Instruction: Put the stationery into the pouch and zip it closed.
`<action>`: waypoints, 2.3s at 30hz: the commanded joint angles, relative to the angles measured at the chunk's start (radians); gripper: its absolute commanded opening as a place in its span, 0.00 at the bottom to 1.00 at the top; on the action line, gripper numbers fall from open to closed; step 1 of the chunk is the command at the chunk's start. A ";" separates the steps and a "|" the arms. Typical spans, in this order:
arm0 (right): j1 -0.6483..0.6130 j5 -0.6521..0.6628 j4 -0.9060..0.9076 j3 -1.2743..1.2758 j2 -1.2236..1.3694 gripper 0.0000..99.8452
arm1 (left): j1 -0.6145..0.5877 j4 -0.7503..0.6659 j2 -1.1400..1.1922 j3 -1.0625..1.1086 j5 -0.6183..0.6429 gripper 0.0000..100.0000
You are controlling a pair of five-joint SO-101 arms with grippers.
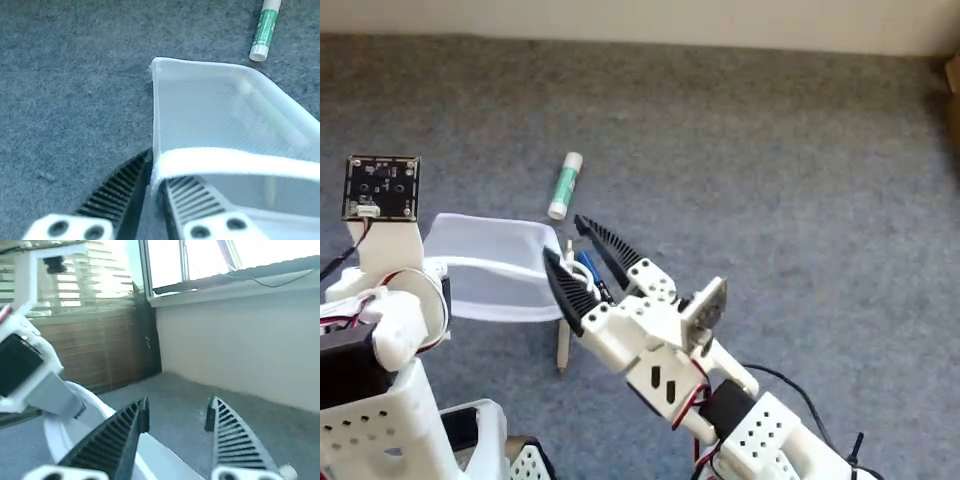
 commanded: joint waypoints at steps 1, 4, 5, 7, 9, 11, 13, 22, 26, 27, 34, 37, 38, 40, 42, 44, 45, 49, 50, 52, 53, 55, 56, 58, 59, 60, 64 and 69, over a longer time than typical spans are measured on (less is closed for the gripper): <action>0.065 -0.061 0.194 -0.101 -0.010 0.18 | 0.018 -0.035 0.001 -0.031 0.000 0.01; 0.130 -0.115 0.450 -0.239 -0.010 0.18 | 0.008 -0.032 -0.002 -0.030 0.002 0.01; 0.142 -0.114 0.535 -0.286 -0.010 0.18 | -0.007 -0.029 -0.007 -0.035 0.002 0.01; 0.153 -0.114 0.670 -0.369 -0.008 0.18 | -0.053 -0.028 -0.008 -0.038 0.002 0.01; 0.157 -0.114 0.753 -0.430 -0.008 0.18 | -0.094 -0.028 -0.008 -0.044 0.002 0.01; 0.156 -0.112 0.785 -0.476 -0.007 0.18 | -0.131 -0.028 -0.008 -0.044 0.002 0.01; 0.156 -0.110 0.786 -0.478 -0.007 0.18 | -0.156 -0.028 -0.008 -0.045 0.003 0.01; 0.153 -0.052 0.786 -0.478 0.114 0.18 | -0.295 -0.029 -0.008 -0.054 0.034 0.01; 0.151 -0.049 0.786 -0.512 0.326 0.18 | -0.309 -0.032 -0.008 -0.054 0.035 0.01; 0.150 -0.049 0.786 -0.538 0.375 0.18 | -0.312 -0.032 -0.008 -0.054 0.035 0.01; 0.114 0.014 0.829 -0.665 0.687 0.18 | -0.317 -0.028 -0.008 -0.051 0.034 0.01; 0.094 0.035 0.897 -0.754 0.799 0.18 | -0.317 -0.028 -0.008 -0.047 0.034 0.01; 0.097 0.037 0.918 -0.785 0.831 0.18 | -0.317 -0.028 -0.008 -0.045 0.034 0.01; 0.102 0.040 0.947 -0.846 0.894 0.18 | -0.317 -0.028 -0.008 -0.044 0.032 0.01; 0.116 0.040 0.952 -0.888 0.952 0.18 | -0.317 -0.028 -0.008 -0.044 0.032 0.01; 0.125 0.041 0.951 -0.918 1.009 0.18 | -0.317 -0.028 -0.008 -0.044 0.032 0.01; 0.125 0.041 0.951 -0.931 1.038 0.18 | -0.317 -0.028 -0.008 -0.044 0.032 0.01; 0.142 0.041 0.947 -0.978 1.150 0.18 | -0.352 -0.028 -0.008 -0.047 0.032 0.01; 0.147 0.041 0.947 -1.000 1.178 0.18 | -0.369 -0.026 -0.008 -0.048 0.032 0.01; 0.160 0.040 0.947 -1.038 1.233 0.18 | -0.386 -0.026 -0.008 -0.050 0.032 0.01; 0.170 0.038 0.947 -1.058 1.260 0.18 | -0.386 -0.026 -0.008 -0.048 0.032 0.01; 0.185 0.037 0.947 -1.096 1.314 0.18 | -0.386 -0.026 -0.008 -0.044 0.032 0.01; 0.191 0.037 0.947 -1.116 1.342 0.18 | -0.386 -0.026 -0.008 -0.044 0.032 0.01; 0.199 0.040 0.947 -1.148 1.392 0.18 | -0.386 -0.026 -0.008 -0.044 0.032 0.01; 0.200 0.041 0.947 -1.161 1.412 0.18 | -0.386 -0.026 -0.008 -0.042 0.032 0.01; 0.199 0.041 0.949 -1.170 1.431 0.18 | -0.386 -0.026 -0.008 -0.042 0.032 0.01; 0.177 0.041 0.951 -1.176 1.449 0.18 | -0.386 -0.026 -0.008 -0.042 0.032 0.01; 0.156 0.043 0.951 -1.175 1.457 0.18 | -0.386 -0.026 -0.008 -0.042 0.032 0.01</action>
